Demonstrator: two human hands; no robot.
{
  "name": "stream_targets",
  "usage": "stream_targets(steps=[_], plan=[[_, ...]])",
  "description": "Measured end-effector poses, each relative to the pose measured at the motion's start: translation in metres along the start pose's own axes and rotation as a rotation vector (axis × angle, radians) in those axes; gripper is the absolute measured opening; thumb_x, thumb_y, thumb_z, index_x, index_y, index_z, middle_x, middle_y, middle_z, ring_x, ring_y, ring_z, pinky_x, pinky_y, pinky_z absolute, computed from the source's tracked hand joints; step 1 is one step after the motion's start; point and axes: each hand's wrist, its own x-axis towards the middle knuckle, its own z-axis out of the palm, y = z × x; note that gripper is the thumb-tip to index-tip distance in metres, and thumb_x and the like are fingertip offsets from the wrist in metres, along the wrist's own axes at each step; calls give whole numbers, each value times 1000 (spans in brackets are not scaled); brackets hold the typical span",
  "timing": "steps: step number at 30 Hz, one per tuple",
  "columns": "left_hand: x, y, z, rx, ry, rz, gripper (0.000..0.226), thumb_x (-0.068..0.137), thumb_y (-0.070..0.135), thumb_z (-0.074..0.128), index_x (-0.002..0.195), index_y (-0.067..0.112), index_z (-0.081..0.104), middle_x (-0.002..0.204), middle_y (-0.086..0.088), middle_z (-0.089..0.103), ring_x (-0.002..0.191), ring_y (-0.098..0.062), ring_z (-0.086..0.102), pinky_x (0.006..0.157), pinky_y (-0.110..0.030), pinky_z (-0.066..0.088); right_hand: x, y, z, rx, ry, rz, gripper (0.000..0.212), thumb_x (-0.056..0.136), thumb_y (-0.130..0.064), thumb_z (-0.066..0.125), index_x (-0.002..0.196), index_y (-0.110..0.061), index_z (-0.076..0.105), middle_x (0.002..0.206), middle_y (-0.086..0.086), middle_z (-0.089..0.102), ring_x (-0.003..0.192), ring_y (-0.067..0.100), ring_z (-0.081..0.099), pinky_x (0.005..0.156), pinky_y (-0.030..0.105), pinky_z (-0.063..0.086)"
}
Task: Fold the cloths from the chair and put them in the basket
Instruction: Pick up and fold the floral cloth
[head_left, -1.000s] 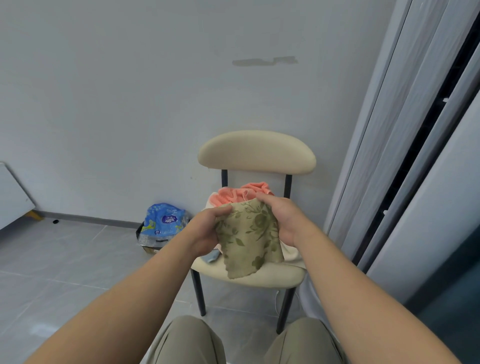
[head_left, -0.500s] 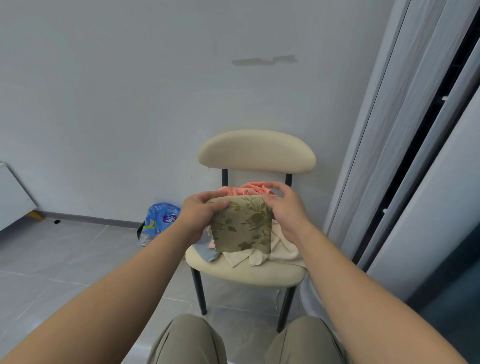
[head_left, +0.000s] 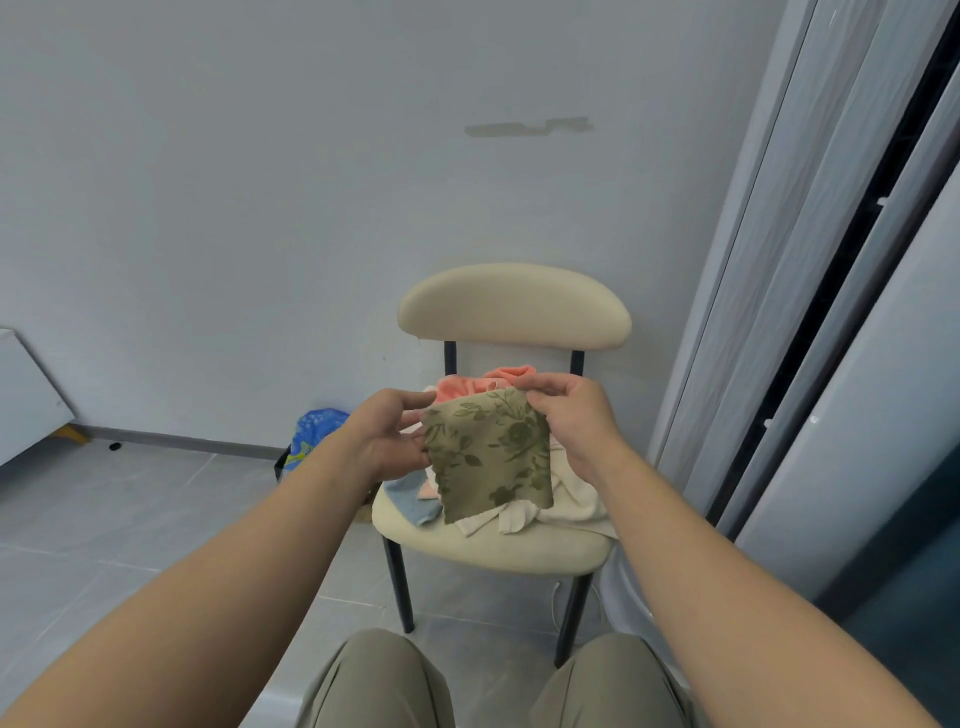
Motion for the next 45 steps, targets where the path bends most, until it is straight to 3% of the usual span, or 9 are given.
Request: stream_targets(steps=[6, 11, 15, 18, 26, 30, 33, 40, 45], plan=[[6, -6, 0, 134, 116, 184, 40, 90, -16, 58, 125, 2, 50, 119, -18, 62, 99, -32, 72, 79, -41, 60, 1, 4, 0, -24, 5, -5, 29, 96, -2, 65, 79, -22, 80, 104, -4, 76, 100, 15, 70, 75, 25, 54], [3, -8, -1, 549, 88, 402, 42, 81, -14, 73, 114, 10, 72, 120, -9, 68, 111, -29, 65, 100, -46, 56, 2, 6, -2, -33, -19, -9, 27, 92, 1, 70, 85, -24, 77, 103, -8, 74, 99, 11, 69, 77, 25, 56], [4, -8, -1, 882, 170, 524, 39, 76, -4, 83, 109, 15, 78, 108, -2, 73, 105, -22, 66, 102, -40, 55, 3, 5, -5, -91, -71, -10, 35, 86, 6, 74, 89, -29, 75, 108, -2, 72, 100, 17, 71, 77, 25, 59], [5, -7, -2, 1039, 223, 612, 26, 84, 8, 81, 108, 19, 79, 101, 0, 74, 100, -20, 68, 96, -39, 58, 5, 7, -9, -223, -68, -65, 32, 87, -3, 77, 94, -33, 74, 106, -5, 73, 99, 14, 71, 75, 21, 58], [2, -9, 1, 1466, 132, 672, 12, 83, 20, 73, 93, 26, 70, 94, 9, 71, 94, -13, 67, 85, -33, 59, 1, 7, -9, -700, -108, -186, 17, 88, -31, 76, 105, -26, 78, 123, -5, 70, 113, 15, 63, 98, 39, 53], [-1, -22, 12, 1490, -93, 714, 32, 82, 39, 81, 110, 26, 70, 95, 10, 71, 86, -3, 65, 76, -21, 52, -6, -6, -5, -743, -268, -209, 14, 90, -36, 74, 103, -33, 77, 111, -12, 68, 105, 11, 61, 90, 33, 53], [2, -28, 15, 1539, -76, 750, 20, 92, 32, 68, 89, 13, 73, 80, -8, 68, 70, -12, 57, 63, -24, 45, -5, -5, -5, -627, -264, -224, 19, 89, -33, 76, 108, -33, 74, 100, -5, 69, 96, 12, 62, 85, 31, 54], [4, -15, 9, 1078, -21, 515, 16, 82, 27, 67, 90, 17, 77, 101, -13, 75, 101, -33, 70, 95, -50, 57, -8, 29, -23, -497, -302, -39, 25, 83, -38, 83, 102, -24, 73, 103, 2, 73, 91, 13, 66, 76, 24, 53], [-1, -10, 8, 930, -50, 459, 9, 69, 23, 64, 67, 24, 72, 87, -11, 73, 91, -37, 68, 90, -50, 56, -15, 36, -18, -370, -317, -36, 26, 86, -26, 81, 106, -37, 68, 92, -5, 65, 84, 8, 59, 69, 13, 48]])
